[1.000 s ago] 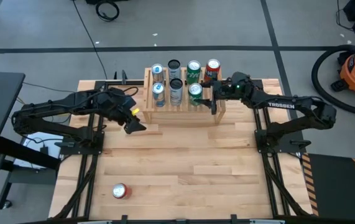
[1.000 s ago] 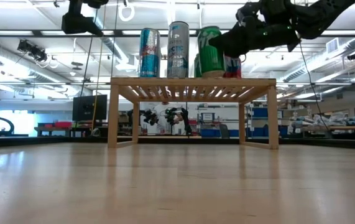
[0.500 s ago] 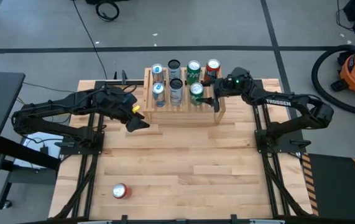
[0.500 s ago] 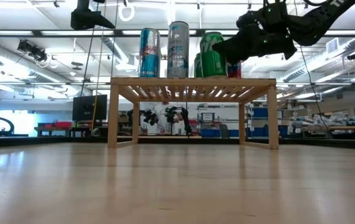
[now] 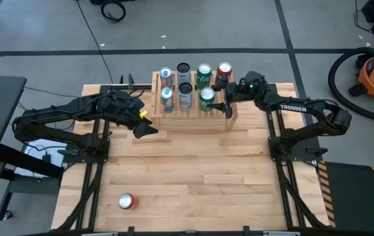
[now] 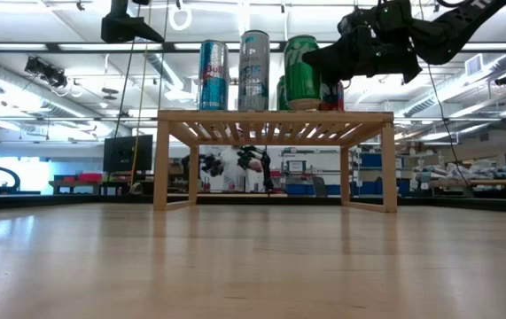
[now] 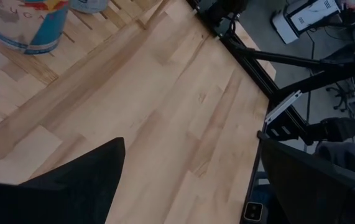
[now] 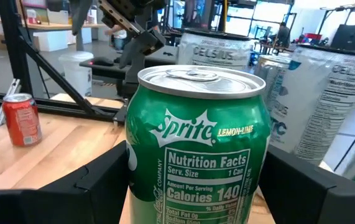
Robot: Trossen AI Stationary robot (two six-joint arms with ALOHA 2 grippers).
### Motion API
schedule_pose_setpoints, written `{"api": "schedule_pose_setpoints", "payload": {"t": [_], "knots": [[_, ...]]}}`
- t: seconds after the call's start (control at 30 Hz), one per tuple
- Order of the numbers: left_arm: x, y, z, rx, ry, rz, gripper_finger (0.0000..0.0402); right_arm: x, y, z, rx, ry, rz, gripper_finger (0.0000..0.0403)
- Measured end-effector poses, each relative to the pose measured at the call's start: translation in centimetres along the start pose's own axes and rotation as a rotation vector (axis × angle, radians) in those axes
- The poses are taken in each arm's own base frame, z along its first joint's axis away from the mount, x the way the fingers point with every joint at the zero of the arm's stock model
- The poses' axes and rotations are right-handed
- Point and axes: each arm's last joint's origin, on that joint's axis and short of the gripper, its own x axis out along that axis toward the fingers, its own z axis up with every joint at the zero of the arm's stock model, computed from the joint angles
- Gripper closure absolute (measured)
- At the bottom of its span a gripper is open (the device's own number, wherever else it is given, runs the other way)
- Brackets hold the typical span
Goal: Place canned beverage on shelf
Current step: Put the green soda can aligned with the other green soda can on the shelf
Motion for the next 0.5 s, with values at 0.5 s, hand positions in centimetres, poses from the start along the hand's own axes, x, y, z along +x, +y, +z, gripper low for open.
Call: {"api": "schedule_pose_setpoints", "payload": {"t": [0.5], "knots": [[0.0, 0.0, 0.0, -0.024, 0.001, 0.001, 0.0028, 1.3, 0.0, -1.2, 0.018, 0.025, -0.056, 0.0097]]}}
